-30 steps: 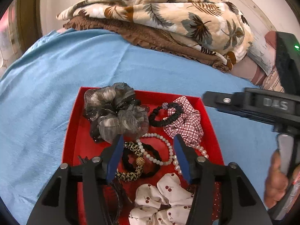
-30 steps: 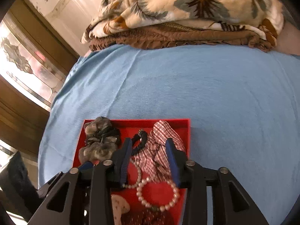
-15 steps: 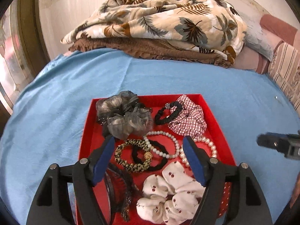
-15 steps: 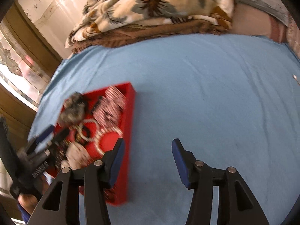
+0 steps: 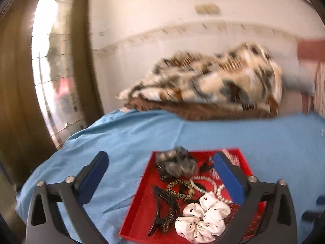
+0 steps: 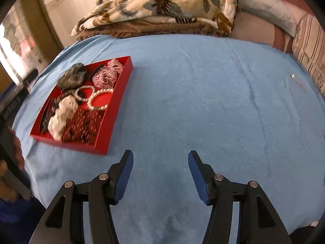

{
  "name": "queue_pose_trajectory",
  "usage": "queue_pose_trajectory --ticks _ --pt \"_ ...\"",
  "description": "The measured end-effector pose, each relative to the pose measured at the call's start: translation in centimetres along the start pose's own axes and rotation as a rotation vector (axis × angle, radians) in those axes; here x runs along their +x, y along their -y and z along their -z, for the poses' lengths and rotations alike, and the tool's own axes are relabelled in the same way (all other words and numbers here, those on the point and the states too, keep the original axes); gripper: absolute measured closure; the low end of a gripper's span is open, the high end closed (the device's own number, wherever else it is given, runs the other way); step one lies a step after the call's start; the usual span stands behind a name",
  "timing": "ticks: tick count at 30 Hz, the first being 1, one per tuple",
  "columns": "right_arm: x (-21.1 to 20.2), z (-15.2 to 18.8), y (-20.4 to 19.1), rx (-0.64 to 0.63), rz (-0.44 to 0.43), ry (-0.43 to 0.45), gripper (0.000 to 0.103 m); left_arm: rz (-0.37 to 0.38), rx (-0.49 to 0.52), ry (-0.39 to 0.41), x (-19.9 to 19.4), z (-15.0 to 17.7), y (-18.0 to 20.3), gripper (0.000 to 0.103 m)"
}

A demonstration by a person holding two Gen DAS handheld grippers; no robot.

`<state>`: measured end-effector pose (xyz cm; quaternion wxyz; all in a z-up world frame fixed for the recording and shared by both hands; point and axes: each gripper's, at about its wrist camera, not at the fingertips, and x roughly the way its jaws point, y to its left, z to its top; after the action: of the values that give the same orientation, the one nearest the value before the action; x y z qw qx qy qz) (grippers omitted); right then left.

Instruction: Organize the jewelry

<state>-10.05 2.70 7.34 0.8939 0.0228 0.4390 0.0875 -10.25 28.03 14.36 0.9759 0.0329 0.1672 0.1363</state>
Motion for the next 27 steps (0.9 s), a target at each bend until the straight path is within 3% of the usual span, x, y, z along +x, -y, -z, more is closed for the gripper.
queue_pose_trajectory --ticks 6,12,17,20,23,27 --pt "-2.3 1.6 0.0 -0.016 -0.007 0.066 0.034 -0.177 -0.062 0.074 -6.2 0.8 -2.7 0.000" --pt "-3.6 2.7 -1.1 -0.043 -0.030 0.103 0.033 -0.189 -0.172 0.066 -11.7 0.8 -4.1 0.000" --pt "-5.7 3.7 -1.3 -0.072 -0.016 0.173 0.028 -0.241 -0.171 0.096 -15.7 0.4 -3.0 0.000" --pt "-7.0 4.2 -1.0 -0.070 -0.013 0.215 0.026 -0.241 -0.137 0.143 -17.9 0.0 -1.9 0.000" --pt "-8.0 4.4 -1.0 -0.077 -0.008 0.245 0.026 -0.194 -0.133 0.172 -19.6 -0.4 -0.9 0.000" --pt "-9.3 4.9 -0.8 -0.084 -0.003 0.291 0.024 -0.126 -0.163 0.153 -20.9 -0.3 0.0 0.000"
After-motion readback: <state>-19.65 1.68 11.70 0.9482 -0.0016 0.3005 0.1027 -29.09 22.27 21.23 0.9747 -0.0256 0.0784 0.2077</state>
